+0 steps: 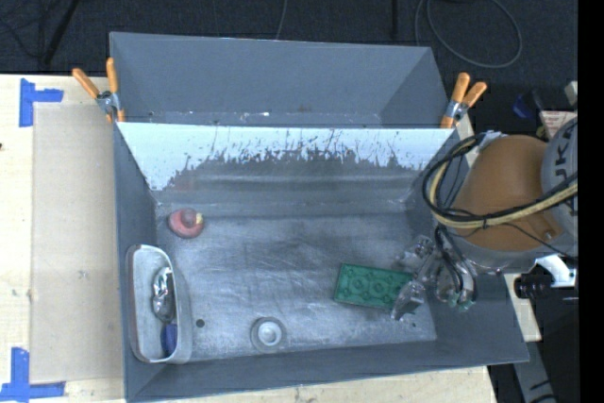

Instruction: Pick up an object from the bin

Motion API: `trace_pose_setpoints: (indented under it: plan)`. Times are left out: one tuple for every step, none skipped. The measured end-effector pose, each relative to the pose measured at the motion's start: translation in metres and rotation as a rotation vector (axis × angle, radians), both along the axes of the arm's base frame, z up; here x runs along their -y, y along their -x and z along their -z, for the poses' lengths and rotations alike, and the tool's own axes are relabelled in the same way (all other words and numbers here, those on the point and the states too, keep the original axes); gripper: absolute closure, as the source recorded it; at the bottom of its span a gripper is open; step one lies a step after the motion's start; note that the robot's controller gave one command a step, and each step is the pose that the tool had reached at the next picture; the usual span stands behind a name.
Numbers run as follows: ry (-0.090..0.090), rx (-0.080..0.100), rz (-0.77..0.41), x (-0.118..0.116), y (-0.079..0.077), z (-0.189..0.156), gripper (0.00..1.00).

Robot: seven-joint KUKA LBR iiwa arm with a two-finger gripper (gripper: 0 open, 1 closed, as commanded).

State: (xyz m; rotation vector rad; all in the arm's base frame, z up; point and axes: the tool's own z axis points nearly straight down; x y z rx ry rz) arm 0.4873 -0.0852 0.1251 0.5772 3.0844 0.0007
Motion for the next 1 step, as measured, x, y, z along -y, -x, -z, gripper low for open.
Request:
trace_pose_setpoints:
  plan:
    - [0.000,-0.001,-0.005,0.0002,-0.0006,-0.0329,1.00]
